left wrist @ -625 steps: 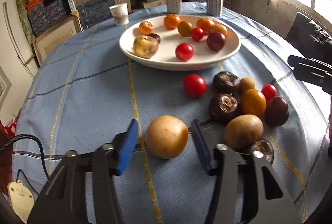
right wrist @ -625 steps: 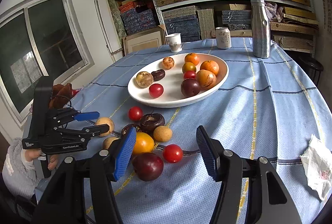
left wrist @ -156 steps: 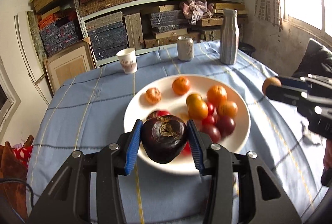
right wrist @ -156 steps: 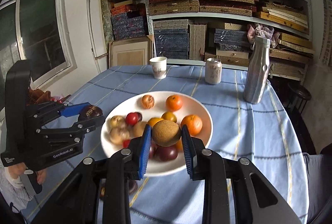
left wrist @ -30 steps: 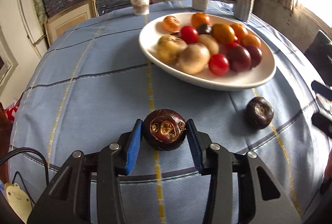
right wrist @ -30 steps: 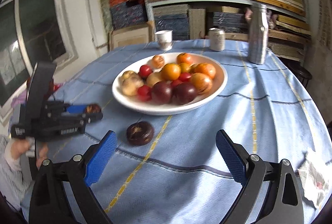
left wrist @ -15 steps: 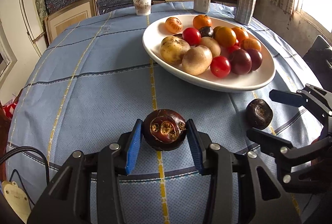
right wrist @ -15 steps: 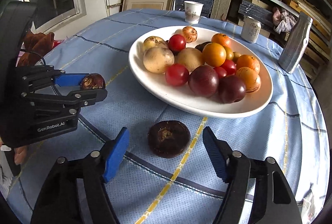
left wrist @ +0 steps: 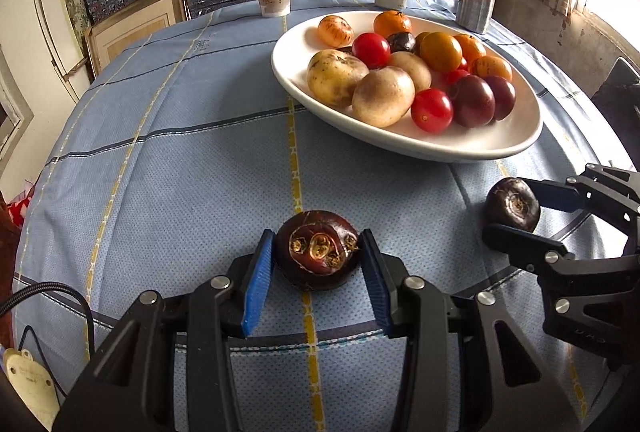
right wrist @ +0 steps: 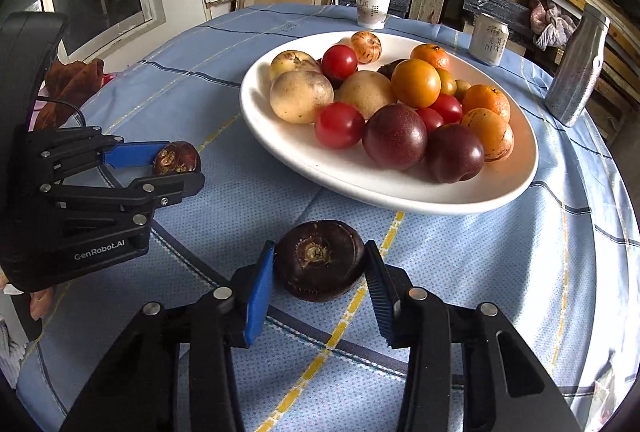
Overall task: Organize fruits
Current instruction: 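Carry both dark brown fruits over the plate and release them with both tools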
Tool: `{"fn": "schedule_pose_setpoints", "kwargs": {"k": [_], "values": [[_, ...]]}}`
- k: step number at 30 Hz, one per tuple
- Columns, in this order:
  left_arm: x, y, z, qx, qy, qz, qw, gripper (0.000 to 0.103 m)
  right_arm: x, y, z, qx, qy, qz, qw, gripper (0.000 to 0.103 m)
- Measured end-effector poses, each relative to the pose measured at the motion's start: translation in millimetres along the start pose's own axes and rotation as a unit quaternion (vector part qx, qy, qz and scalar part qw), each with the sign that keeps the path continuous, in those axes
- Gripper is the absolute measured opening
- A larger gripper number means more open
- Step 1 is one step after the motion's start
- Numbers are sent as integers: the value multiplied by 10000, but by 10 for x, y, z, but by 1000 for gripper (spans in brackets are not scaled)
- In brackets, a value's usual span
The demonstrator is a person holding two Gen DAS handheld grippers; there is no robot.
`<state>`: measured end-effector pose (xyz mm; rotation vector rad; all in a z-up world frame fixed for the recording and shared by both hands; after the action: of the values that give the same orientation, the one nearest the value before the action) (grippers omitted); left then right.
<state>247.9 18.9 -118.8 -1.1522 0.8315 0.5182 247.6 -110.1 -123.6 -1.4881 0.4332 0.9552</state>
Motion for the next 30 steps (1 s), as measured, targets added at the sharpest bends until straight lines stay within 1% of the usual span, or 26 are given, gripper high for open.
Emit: {"fn": "schedule_pose_setpoints", "kwargs": {"k": [3,7,9,11,16,20,23,25,30], "values": [[-20,-3,-16,71,-93,-41,9999,42,-28,11,-8,8,-27,-15,10000,44],[-176,-34,-39,197,-372,-373,9984,42,-130,17,-67,107,-69,-169,9998,44],[-232,-39,-48,178,-368,-470,9981,42,-182,39,-103,166,-91,-234,9995,44],[-292,-41,-52,191,-446,-585,9971,42,-258,66,-142,249,-137,-323,9991,44],[-435,-20,-67,147,-458,-724,9962,42,-511,140,-264,485,-231,-636,9965,44],[-604,21,-59,98,-389,-817,9958,42,-830,210,-417,661,-233,-986,9927,44],[-801,-51,-10,96,-329,-911,9953,42,-1119,173,-539,682,-123,-1262,9896,44],[-1019,-178,64,106,-393,-1068,9934,42,-1351,99,-633,715,-57,-1495,9861,44],[-1519,-587,189,98,-500,-1519,9871,42,-2004,-241,-821,766,29,-2197,9726,44]]}}
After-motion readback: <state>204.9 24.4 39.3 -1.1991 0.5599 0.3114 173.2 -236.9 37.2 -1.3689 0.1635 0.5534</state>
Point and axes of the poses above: each gripper's, at about its wrist camera, not at the fingertips, and x roughly the way its jaws point, z to its left, y to its underside, the point moved 7 cm from there along x, roughly the way its jaws point, and after that the axes turned 9 degrees about x, right-handed, at the moved point
